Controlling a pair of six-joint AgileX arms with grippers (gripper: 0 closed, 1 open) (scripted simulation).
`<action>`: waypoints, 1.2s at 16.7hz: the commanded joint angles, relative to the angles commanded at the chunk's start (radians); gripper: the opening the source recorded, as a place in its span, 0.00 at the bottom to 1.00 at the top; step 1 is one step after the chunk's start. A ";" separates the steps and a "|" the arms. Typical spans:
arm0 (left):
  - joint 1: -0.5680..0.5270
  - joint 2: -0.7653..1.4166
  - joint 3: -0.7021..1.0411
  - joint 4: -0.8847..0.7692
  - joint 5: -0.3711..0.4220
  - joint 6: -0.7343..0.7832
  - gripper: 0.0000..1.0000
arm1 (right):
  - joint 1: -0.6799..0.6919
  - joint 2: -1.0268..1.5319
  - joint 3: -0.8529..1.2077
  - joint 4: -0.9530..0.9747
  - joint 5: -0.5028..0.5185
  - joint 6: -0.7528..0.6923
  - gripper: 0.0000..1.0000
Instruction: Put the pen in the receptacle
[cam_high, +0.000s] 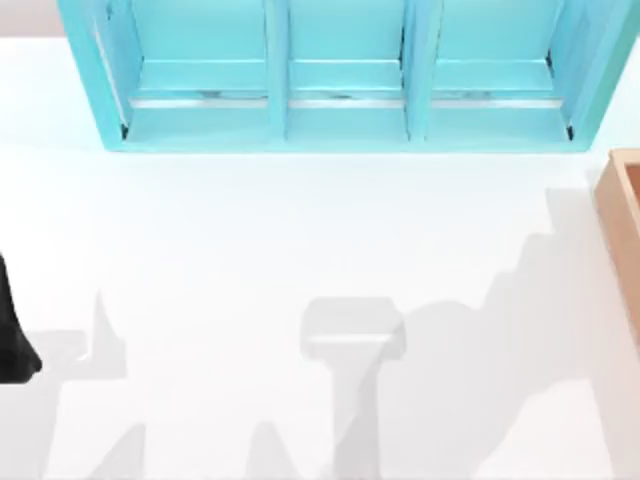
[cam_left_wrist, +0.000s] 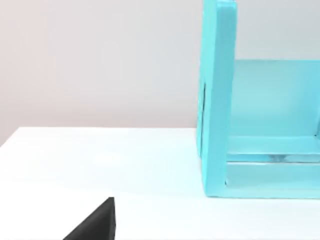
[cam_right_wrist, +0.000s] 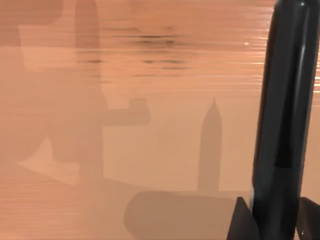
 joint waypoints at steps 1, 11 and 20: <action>0.000 0.000 0.000 0.000 0.000 0.000 1.00 | 0.000 0.000 0.000 0.000 0.000 0.000 0.00; 0.000 0.000 0.000 0.000 0.000 0.000 1.00 | 0.032 -0.006 -0.108 0.098 0.000 0.023 0.00; 0.000 0.000 0.000 0.000 0.000 0.000 1.00 | 0.063 -0.013 -0.253 0.231 -0.002 0.064 0.00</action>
